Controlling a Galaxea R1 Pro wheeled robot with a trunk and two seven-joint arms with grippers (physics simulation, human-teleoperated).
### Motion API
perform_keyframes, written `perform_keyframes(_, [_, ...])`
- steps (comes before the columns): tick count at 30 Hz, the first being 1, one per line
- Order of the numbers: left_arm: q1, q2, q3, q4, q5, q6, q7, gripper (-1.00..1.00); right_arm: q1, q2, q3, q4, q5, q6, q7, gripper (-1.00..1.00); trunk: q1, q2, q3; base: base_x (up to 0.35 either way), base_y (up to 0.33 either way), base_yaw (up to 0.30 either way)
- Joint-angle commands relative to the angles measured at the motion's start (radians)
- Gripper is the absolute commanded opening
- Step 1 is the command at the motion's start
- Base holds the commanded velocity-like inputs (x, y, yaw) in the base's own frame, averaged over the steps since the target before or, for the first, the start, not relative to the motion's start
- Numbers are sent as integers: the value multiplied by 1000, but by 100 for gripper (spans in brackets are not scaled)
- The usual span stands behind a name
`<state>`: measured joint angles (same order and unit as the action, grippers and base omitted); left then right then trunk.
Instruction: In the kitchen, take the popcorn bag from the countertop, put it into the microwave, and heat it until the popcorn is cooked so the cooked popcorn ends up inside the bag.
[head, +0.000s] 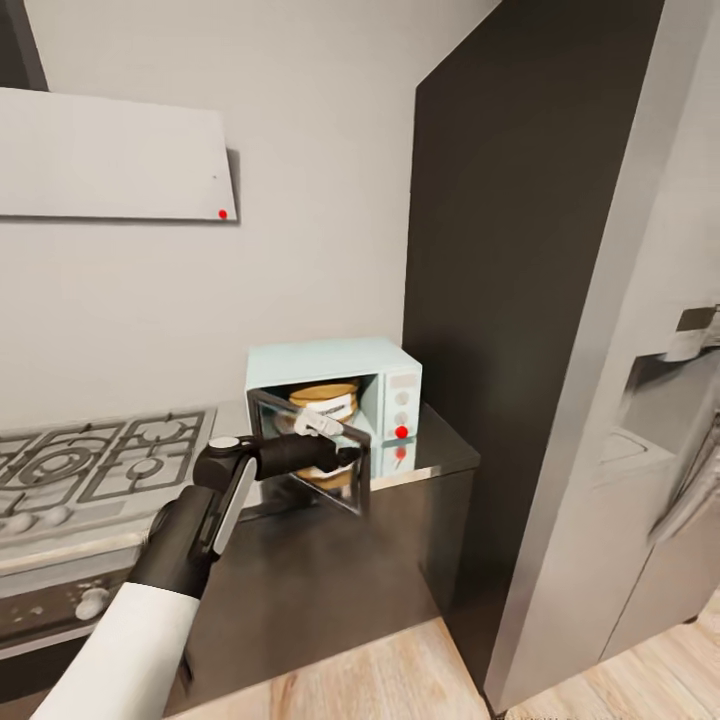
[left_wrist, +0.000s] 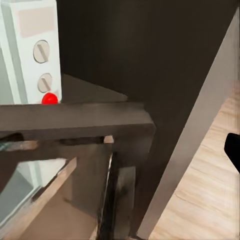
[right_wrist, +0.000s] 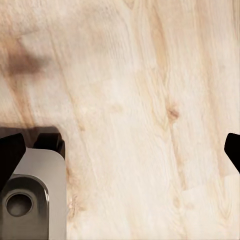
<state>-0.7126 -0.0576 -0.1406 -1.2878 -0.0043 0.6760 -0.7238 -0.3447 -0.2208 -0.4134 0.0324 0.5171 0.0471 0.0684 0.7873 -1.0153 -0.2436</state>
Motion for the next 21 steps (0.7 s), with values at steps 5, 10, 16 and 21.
perform_keyframes(5, [-1,-3,1,4,9,9,58,100,-2,0,-8,1,9,2,2,100,0,-1,4,0,0,-182])
perform_keyframes(10, [-1,-3,1,5,13,10,103,100,-2,0,-8,1,9,2,2,100,0,-1,9,0,0,-182])
perform_keyframes(16, [-1,-2,2,23,13,10,106,100,-2,-1,-8,1,9,3,2,100,0,-1,11,0,0,-75])
perform_keyframes(21, [-1,-1,4,55,9,10,135,100,-1,-3,-8,1,9,-2,2,100,0,-1,11,0,0,-2])
